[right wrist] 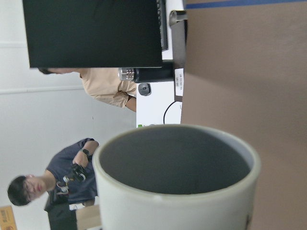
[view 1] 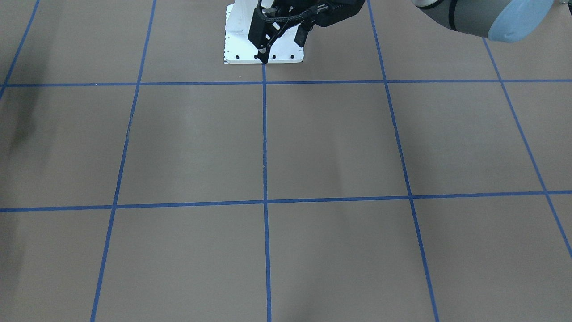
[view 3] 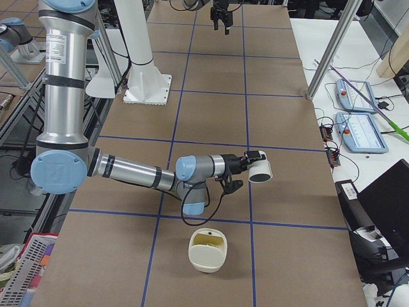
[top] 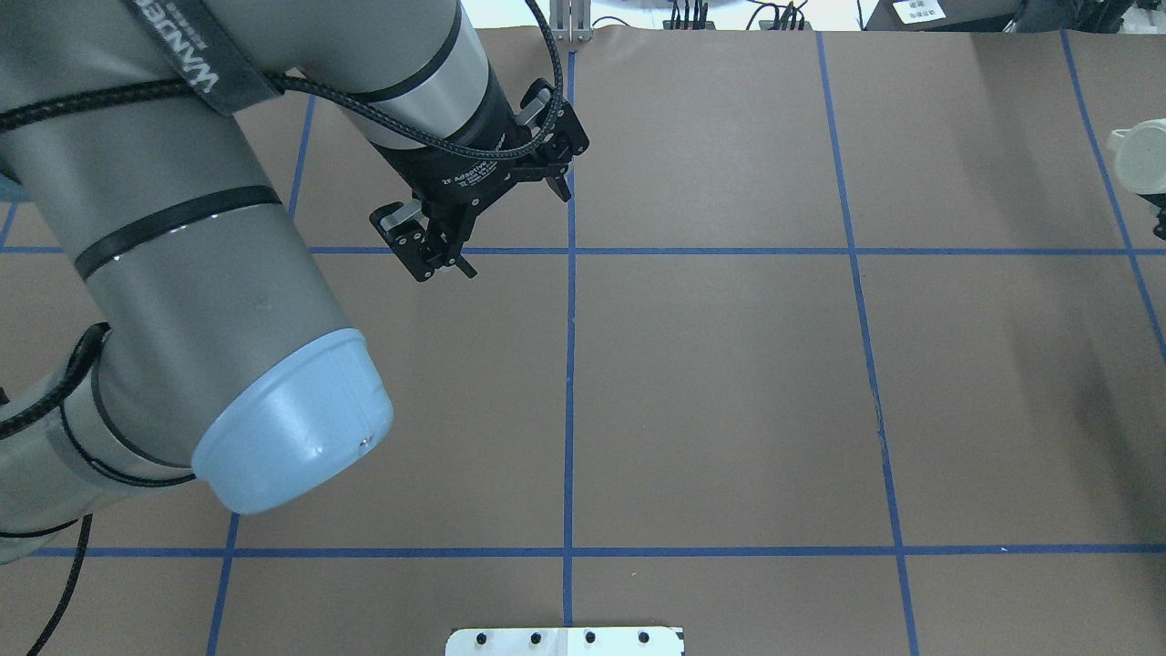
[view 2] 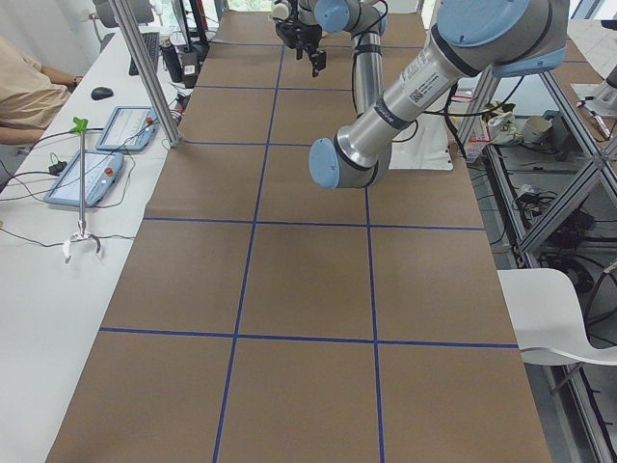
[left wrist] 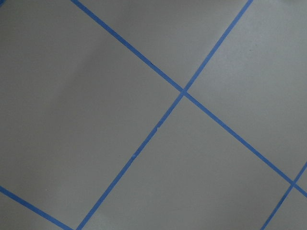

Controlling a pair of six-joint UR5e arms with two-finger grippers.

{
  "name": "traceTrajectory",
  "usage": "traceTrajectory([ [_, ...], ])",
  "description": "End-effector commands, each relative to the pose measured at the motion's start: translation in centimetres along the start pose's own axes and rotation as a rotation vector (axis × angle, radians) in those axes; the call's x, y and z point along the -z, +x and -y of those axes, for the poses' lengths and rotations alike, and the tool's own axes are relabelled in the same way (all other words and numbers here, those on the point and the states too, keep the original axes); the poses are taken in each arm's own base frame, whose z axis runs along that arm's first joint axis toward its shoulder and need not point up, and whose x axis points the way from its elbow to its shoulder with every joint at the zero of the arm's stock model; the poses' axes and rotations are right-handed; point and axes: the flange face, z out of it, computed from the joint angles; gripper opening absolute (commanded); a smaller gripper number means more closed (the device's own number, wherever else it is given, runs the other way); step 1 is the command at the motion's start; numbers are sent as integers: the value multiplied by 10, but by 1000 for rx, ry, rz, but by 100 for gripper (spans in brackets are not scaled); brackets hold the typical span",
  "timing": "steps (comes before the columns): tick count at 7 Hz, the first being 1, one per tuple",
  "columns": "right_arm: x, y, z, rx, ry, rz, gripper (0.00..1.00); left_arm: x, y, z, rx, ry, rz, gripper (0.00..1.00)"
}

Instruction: Left arm hands cup to right arm to dump lemon

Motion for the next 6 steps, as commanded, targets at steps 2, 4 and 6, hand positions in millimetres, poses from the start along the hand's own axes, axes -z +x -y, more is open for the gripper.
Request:
traceTrajectory([
  [2,-127,-57,-126,588,47,-74,10,-7,3,1,-18,0,13,100],
  [4,-141,-19,-249,931,85,-86,2,-14,6,5,-44,2,25,100],
  [6,-154,-11,-374,1110,136,-132,2,-34,16,17,-46,23,61,100],
])
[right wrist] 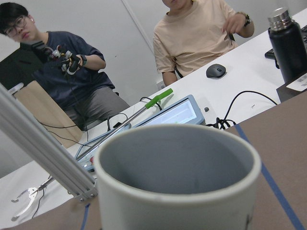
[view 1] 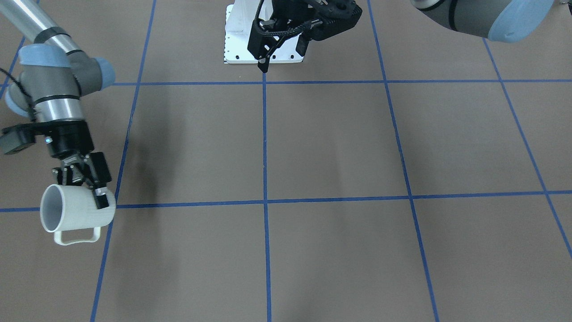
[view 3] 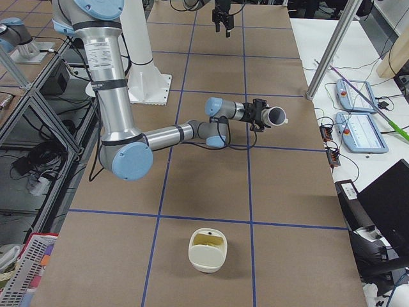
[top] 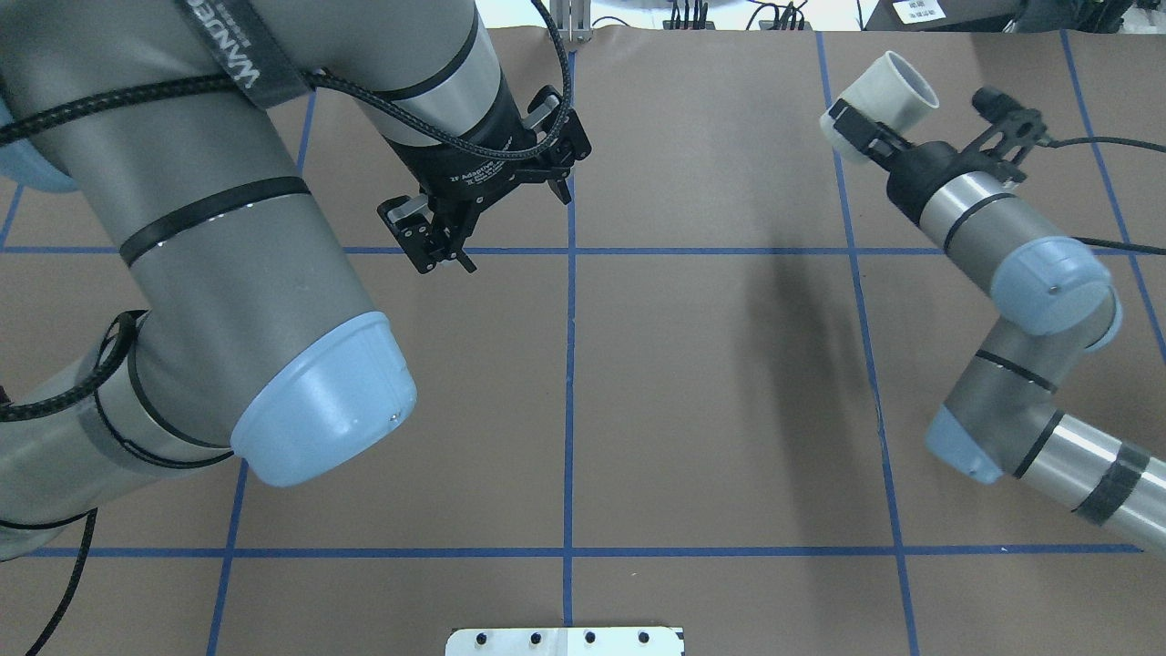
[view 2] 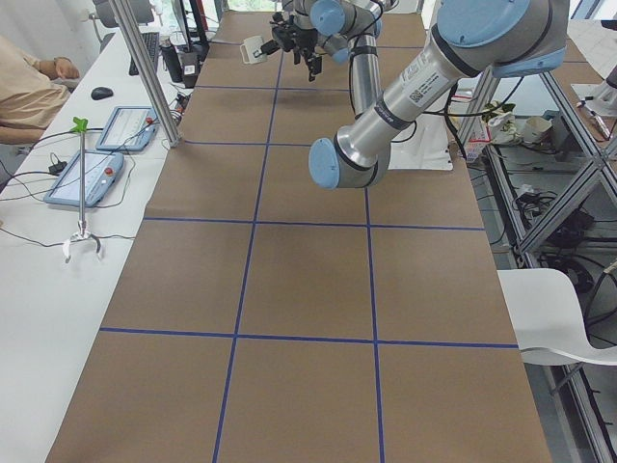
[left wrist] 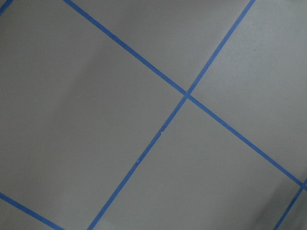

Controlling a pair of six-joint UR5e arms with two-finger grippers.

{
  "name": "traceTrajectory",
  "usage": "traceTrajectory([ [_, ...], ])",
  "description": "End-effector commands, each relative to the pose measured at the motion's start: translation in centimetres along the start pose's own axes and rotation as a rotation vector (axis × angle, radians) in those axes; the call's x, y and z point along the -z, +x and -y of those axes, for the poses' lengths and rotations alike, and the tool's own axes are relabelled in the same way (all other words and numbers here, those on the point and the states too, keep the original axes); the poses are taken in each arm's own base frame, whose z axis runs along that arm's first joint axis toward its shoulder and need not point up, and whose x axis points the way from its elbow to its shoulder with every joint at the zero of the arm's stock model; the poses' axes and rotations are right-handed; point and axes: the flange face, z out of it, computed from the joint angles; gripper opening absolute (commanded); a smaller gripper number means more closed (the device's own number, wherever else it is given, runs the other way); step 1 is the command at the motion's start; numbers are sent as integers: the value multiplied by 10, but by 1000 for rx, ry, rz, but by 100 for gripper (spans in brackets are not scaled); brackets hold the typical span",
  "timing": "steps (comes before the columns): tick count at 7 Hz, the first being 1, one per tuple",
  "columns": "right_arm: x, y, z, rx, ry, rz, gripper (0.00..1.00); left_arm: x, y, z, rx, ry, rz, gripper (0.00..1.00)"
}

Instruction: Left arm hands cup to right arm to dump lemon

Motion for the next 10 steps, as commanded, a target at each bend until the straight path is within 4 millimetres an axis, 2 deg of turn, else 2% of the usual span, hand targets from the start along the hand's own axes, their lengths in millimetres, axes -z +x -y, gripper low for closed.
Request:
traceTrajectory([
  [1,20,-102,-91,250,22,-46,2,-16,11,13,2,30,11,100],
  [2,34,-125,-131,308,39,-67,2,-16,17,11,0,29,11,100],
  [3,47,-159,-162,345,56,-80,2,-20,25,10,5,23,23,100],
  [4,67,-170,-191,385,93,-91,3,-20,28,7,4,18,26,100],
  [6,85,-183,-215,419,120,-92,3,-23,28,3,3,9,37,100],
  [7,93,-198,-225,435,130,-93,3,-27,28,-4,-26,5,25,99],
  [8,99,-201,-229,433,140,-89,3,-31,28,-16,-127,-18,23,96],
  [9,100,-204,-229,436,149,-89,3,-33,27,-20,-121,-14,44,100],
  [10,102,-216,-232,454,152,-93,3,-43,25,-20,-107,-6,93,100],
])
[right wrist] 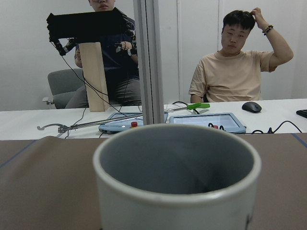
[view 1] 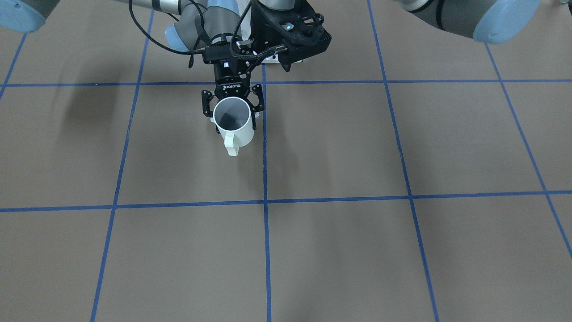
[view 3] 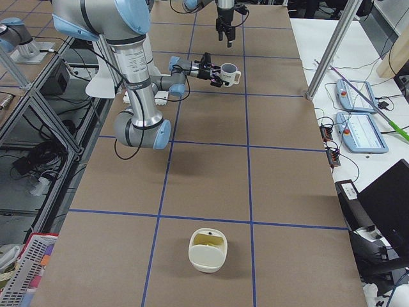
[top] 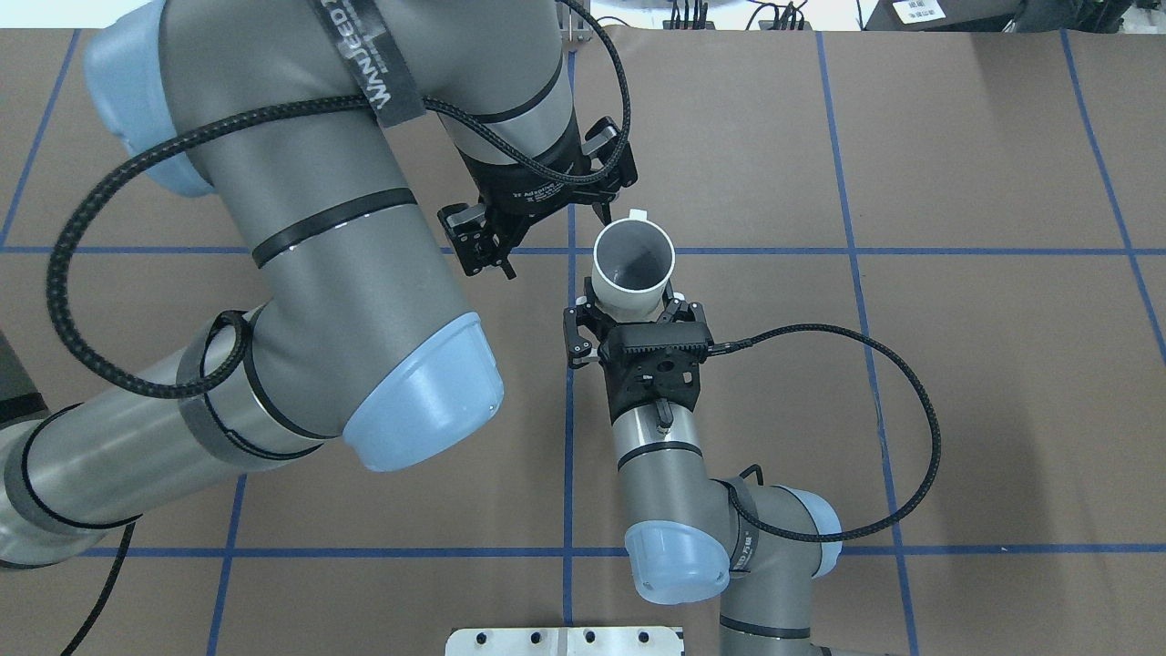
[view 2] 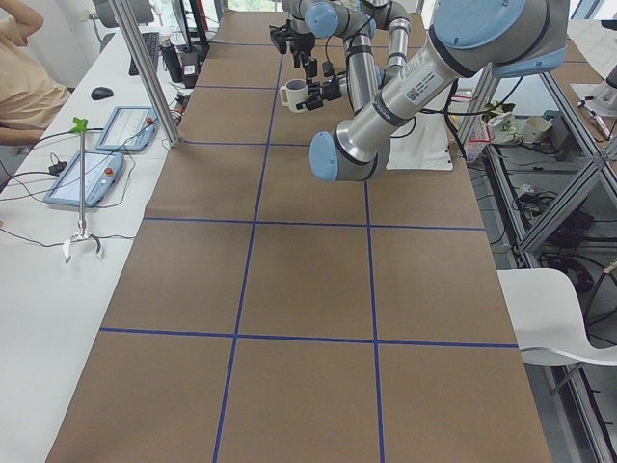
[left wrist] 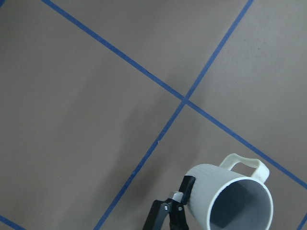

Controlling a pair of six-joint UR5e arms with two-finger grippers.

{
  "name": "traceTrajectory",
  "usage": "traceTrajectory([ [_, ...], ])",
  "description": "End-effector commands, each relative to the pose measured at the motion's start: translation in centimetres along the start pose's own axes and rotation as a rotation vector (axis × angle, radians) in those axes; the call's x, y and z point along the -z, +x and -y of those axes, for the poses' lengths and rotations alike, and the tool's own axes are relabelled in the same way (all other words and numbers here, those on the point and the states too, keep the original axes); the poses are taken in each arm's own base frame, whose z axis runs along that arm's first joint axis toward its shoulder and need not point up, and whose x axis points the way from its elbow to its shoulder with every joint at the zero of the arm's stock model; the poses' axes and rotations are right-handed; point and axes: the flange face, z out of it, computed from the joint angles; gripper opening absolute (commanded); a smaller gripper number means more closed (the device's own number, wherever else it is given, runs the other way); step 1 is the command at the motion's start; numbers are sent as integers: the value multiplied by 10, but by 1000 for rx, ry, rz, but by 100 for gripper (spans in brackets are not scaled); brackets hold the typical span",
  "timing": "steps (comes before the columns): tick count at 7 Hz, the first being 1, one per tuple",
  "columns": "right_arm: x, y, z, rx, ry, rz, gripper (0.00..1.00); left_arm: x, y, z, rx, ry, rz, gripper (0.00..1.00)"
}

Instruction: Left arm hands cup to right arm to dump lemon

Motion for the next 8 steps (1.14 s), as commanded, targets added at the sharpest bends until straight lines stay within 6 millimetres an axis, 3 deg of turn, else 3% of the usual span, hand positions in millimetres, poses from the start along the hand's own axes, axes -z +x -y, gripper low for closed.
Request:
traceTrajectory([
  [1,16,-16,-4,36,32,-11,3,-7,0,-5,-13,-7,42,92],
  [2,21,-19,-2,31,33,-5,4,-4,3,-8,-16,-15,38,78],
  [3,25,-20,-3,29,38,-4,7,-17,9,-9,-10,-19,64,72],
  [4,25,-20,-3,29,39,-4,9,-22,15,-7,-4,-19,76,57],
  [6,26,-20,-1,27,48,-7,11,-22,17,-8,-8,-19,72,36],
  [8,26,-20,-3,31,47,-7,11,-21,17,-7,-7,-16,70,32],
])
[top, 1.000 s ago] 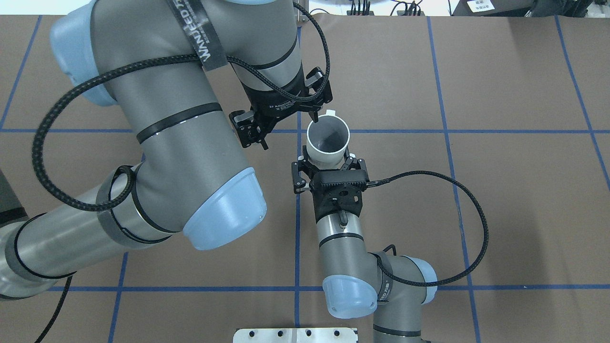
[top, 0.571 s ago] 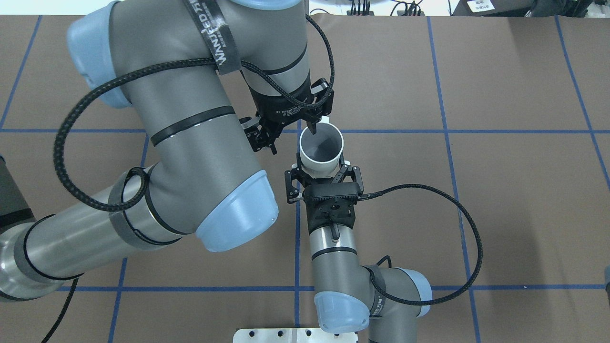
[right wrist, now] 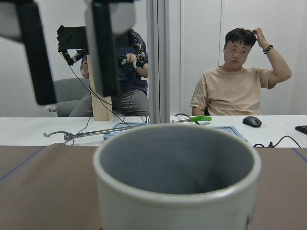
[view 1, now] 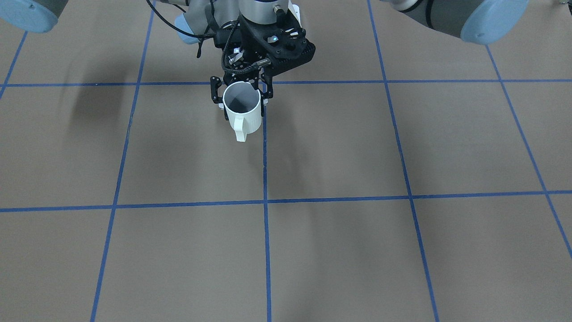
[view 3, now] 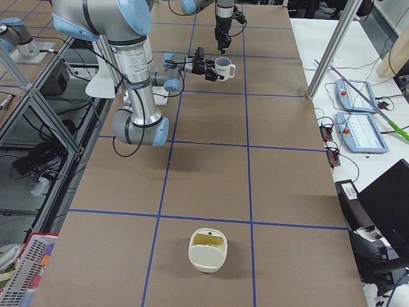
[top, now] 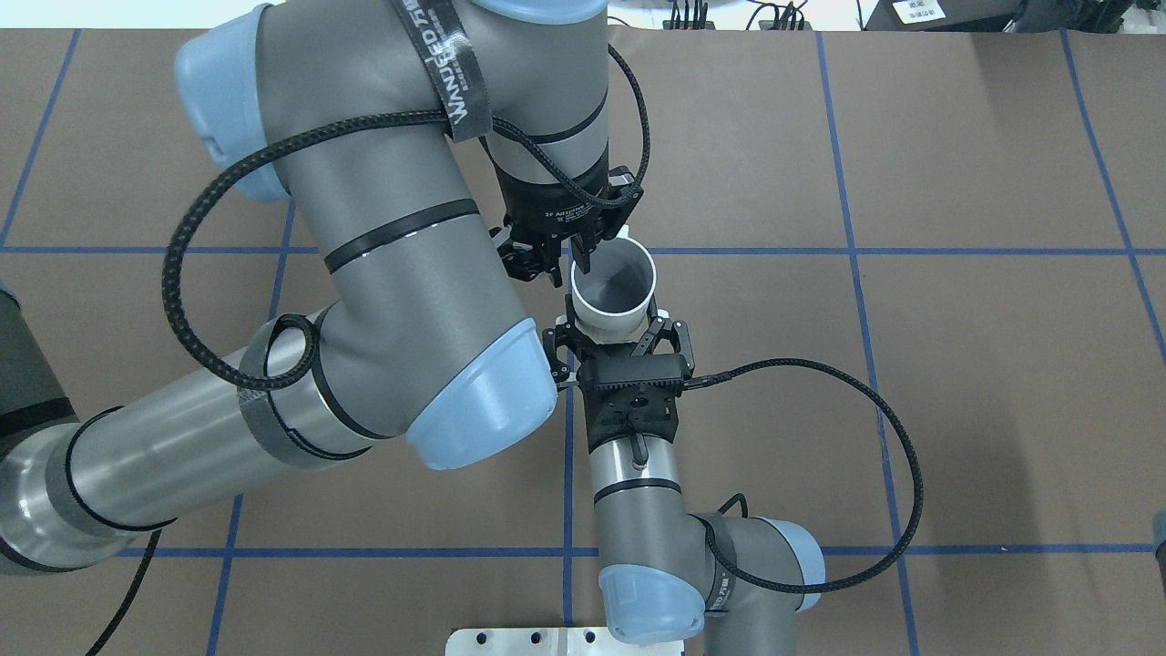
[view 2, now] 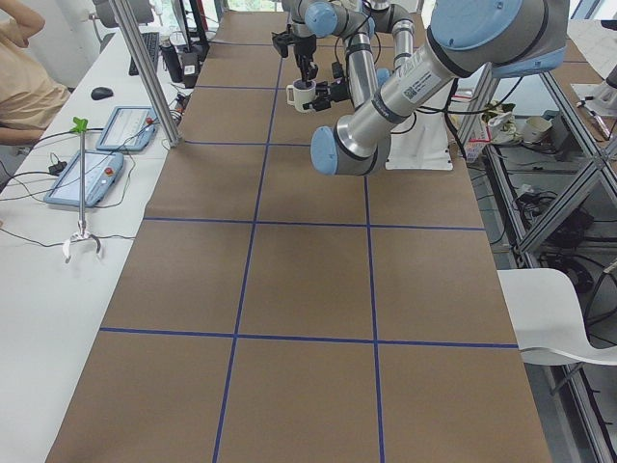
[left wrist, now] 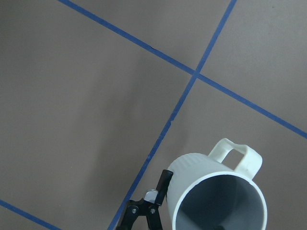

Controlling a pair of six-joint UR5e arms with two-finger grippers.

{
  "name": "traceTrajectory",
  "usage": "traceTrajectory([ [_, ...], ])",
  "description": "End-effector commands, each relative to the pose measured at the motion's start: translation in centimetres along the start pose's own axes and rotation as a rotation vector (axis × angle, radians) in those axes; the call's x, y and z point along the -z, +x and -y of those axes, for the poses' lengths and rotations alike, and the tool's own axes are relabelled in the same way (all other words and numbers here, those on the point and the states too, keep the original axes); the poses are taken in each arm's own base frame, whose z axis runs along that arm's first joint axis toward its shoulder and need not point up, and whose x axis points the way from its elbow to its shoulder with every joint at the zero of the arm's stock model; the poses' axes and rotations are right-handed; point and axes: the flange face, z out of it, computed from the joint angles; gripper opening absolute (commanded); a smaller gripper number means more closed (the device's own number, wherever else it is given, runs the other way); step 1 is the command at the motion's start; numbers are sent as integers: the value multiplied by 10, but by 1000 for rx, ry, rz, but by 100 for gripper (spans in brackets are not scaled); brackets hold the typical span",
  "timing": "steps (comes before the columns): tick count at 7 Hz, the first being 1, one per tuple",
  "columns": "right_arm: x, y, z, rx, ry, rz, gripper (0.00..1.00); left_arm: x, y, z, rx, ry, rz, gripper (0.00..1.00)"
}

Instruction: Left arm hands cup to right arm to dump lemon

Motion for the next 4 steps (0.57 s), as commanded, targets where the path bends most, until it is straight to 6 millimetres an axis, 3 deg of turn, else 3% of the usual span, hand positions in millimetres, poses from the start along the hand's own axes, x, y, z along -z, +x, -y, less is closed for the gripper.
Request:
traceTrajectory([
  [1,0,-1,1,0,2,0,11,-2,1,1,-2,1,-2,32],
  [4,5,-6,5,-9,10,3,11,-8,4,4,5,1,11,32],
])
